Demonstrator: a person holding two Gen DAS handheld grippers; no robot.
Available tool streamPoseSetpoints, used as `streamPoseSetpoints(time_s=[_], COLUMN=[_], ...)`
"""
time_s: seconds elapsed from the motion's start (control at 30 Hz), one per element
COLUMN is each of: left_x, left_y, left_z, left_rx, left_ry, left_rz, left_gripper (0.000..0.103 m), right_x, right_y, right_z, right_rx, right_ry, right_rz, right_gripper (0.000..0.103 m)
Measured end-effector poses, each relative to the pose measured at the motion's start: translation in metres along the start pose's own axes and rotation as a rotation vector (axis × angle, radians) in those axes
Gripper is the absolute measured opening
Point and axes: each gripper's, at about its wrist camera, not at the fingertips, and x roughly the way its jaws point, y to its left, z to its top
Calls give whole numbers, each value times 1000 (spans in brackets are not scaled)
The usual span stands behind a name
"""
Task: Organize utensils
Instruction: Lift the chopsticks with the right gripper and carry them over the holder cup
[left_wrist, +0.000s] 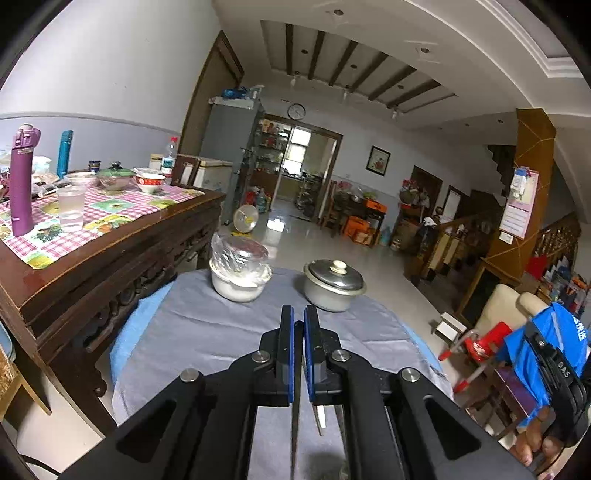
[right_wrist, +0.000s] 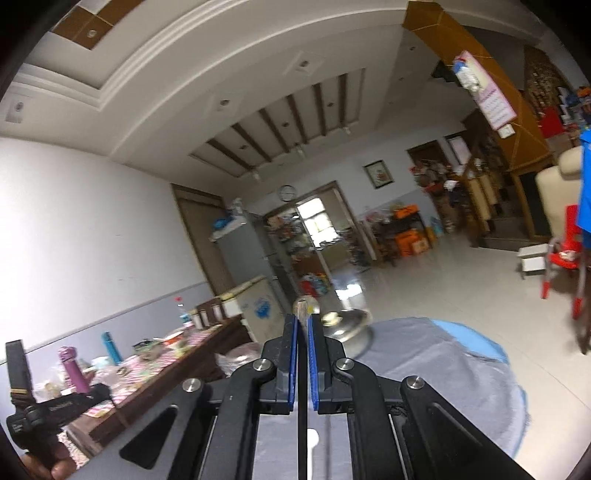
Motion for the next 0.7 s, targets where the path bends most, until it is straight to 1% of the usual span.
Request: streamPoseSetpoints(time_s=[0.13, 0.3, 0.4, 0.53, 0.7], left_x=[-10, -27, -38, -50, -46], left_y=[-11, -29, -39, -52, -64], left_z=[2, 11, 17, 24, 19], left_rx=[17, 39, 51, 65, 75], left_ry=[-6, -35, -60, -87, -72], left_rz=[-34, -89, -118, -161, -198], left_gripper=[5, 5, 5, 5, 5], right_x=[13, 29, 37, 49, 58], right_y=[23, 45, 57, 59, 59], right_z=[-9, -23, -36, -50, -72], right_rx=[-9, -32, -67, -89, -129], right_ry=[11, 4, -15, -15, 15], right_rz=[40, 47, 20, -12, -48], right_gripper=[6, 6, 6, 6, 6])
